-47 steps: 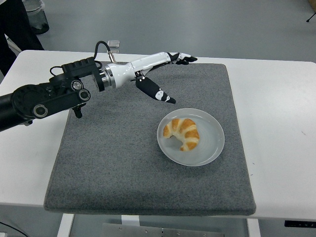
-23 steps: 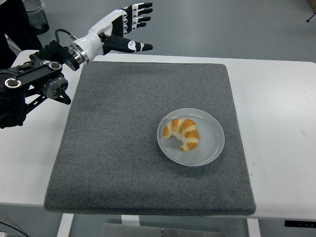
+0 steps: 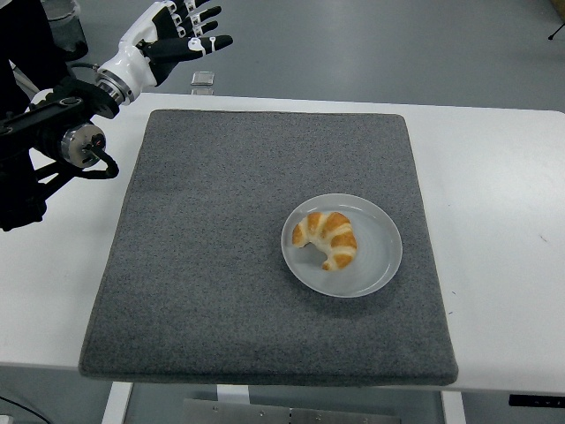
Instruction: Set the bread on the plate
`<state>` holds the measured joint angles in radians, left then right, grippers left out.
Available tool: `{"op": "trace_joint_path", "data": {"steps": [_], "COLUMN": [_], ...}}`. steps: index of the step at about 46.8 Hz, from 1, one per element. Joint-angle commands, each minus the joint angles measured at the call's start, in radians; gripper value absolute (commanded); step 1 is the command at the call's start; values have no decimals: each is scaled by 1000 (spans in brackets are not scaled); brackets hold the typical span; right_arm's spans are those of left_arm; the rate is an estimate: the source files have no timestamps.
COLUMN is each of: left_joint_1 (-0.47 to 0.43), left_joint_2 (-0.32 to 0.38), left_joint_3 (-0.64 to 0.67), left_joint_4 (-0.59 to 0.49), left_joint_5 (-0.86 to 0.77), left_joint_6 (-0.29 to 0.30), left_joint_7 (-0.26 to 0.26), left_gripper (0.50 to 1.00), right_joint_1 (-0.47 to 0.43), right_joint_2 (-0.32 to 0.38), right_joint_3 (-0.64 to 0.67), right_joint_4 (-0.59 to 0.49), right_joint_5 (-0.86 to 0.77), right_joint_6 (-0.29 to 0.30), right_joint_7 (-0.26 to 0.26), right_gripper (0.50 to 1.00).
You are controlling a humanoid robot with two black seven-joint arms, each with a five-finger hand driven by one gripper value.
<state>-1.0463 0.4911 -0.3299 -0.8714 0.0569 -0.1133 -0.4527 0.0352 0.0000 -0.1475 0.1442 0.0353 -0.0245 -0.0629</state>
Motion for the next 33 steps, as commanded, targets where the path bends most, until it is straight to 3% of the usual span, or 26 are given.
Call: {"op": "trace_joint_path", "data": {"steps": [1,33], "left_joint_1": [9,97], "left_joint_2": [1,49], "left_joint_3": [0,0], "left_joint_4": [0,-8], "left_joint_5": [-49,-221], "left_joint_6": [0,-16], "left_joint_7": [0,6], "left_gripper": [992,992], "right_joint_1": [0,0], "right_joint_2": [0,0], "right_joint_3": [0,0], "right_joint_4": [0,0], "right_joint_5": [0,0], "right_joint_6": [0,0], "right_joint_7": [0,0], "right_gripper": [930,930]}}
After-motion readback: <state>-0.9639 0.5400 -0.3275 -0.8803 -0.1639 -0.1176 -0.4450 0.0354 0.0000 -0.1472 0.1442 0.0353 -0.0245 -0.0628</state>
